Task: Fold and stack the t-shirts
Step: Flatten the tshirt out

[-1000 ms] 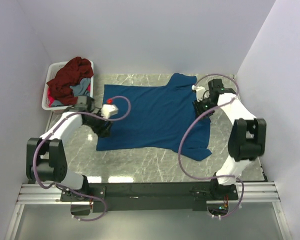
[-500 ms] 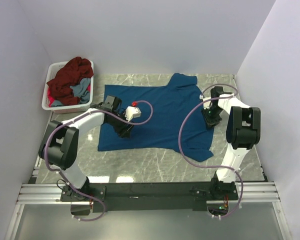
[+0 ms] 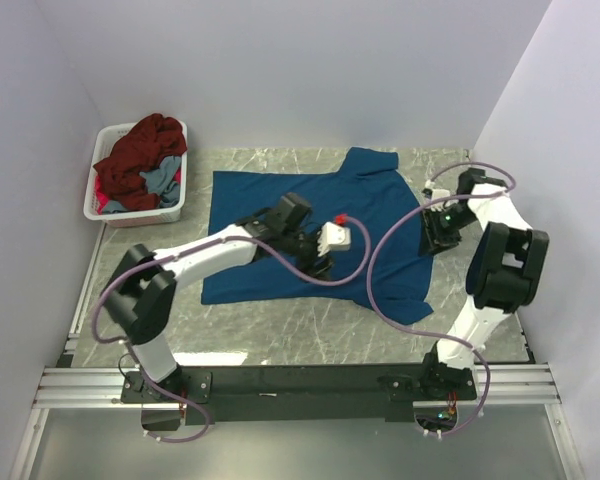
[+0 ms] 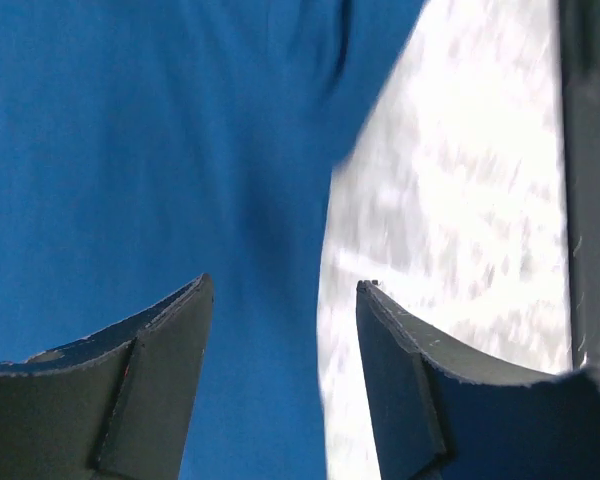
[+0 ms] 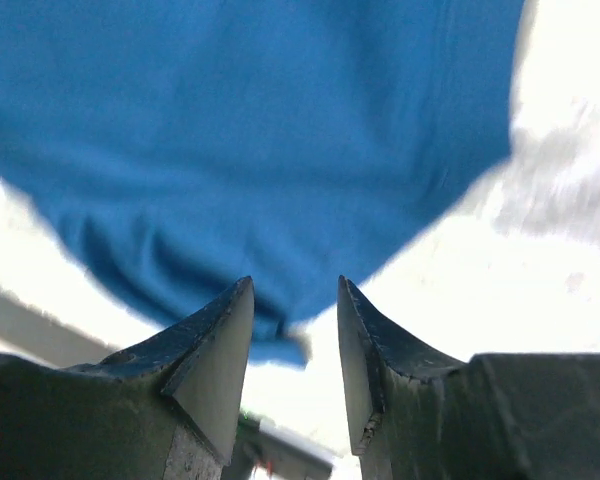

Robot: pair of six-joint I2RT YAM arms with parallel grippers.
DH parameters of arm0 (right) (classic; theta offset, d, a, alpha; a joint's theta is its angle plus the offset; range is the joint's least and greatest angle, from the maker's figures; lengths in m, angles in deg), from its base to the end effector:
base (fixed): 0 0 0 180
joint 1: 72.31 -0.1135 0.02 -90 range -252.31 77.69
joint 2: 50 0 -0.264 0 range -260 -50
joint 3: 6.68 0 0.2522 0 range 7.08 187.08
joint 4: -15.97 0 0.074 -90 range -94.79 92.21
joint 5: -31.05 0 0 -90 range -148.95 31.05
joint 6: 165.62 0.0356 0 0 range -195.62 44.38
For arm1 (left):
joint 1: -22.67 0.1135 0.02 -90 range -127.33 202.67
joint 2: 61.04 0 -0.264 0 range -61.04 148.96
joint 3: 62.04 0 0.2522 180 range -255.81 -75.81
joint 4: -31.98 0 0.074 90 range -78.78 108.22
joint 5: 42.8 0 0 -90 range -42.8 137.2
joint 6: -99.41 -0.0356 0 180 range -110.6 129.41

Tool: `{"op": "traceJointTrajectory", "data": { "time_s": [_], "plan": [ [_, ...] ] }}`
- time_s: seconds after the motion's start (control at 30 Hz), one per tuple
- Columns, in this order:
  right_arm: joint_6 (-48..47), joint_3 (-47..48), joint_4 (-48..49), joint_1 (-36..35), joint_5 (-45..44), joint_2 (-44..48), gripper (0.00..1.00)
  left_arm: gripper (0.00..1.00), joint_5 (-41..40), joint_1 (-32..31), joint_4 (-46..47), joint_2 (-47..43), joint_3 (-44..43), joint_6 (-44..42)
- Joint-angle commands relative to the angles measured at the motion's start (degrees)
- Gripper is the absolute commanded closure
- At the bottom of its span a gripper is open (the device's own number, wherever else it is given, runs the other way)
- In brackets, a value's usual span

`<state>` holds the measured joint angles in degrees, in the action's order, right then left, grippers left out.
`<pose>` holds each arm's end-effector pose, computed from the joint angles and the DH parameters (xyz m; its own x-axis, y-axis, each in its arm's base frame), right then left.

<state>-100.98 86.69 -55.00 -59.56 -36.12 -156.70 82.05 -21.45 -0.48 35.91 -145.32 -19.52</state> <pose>0.3462 -0.0642 0.2019 -0.9480 -0.1902 -0.2551 -0.2658 0.9141 0.3063 0.2504 -0.2712 0.2415 -0.0391 0.5909 -0.8058 0.9992 0.0315 -0.0253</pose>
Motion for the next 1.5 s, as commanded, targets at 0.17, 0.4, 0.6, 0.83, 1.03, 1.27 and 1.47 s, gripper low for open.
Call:
{"op": "traceJointTrajectory", "data": {
  "time_s": [0.17,0.4,0.6,0.83,1.03,1.27,1.47],
  "plan": [
    [-13.6,-12.6,-11.3,-0.8,3.2,13.6,0.47,0.33,7.8,6.2,4.5,2.7,-1.0,13.0],
    [-9.6,-24.9,-1.8,-11.8,-4.8,22.5,0.41,0.29,4.3,18.2,-0.1,-3.3,8.5,14.1],
    [-7.0,-28.5,3.7,-17.3,-12.1,24.3,0.31,0.29,3.4,23.5,-3.3,-6.4,12.6,11.3],
    [-7.6,-29.5,1.1,-21.9,-13.5,30.2,0.46,0.3,2.2,24.8,-3.3,-8.1,15.3,10.1],
    [-3.7,-30.5,0.3,-31.2,-13.4,35.8,0.62,0.32,2.3,26.0,-4.1,-7.5,14.9,10.5],
    [-2.8,-31.7,5.3,-37.9,-18.7,28.9,0.6,0.33,1.5,26.9,-5.1,-6.2,13.7,10.5],
    [-2.1,-33.0,9.0,-41.1,-20.0,24.8,0.54,0.32,1.2,27.5,-5.3,-6.0,13.7,10.0]
  ]
}}
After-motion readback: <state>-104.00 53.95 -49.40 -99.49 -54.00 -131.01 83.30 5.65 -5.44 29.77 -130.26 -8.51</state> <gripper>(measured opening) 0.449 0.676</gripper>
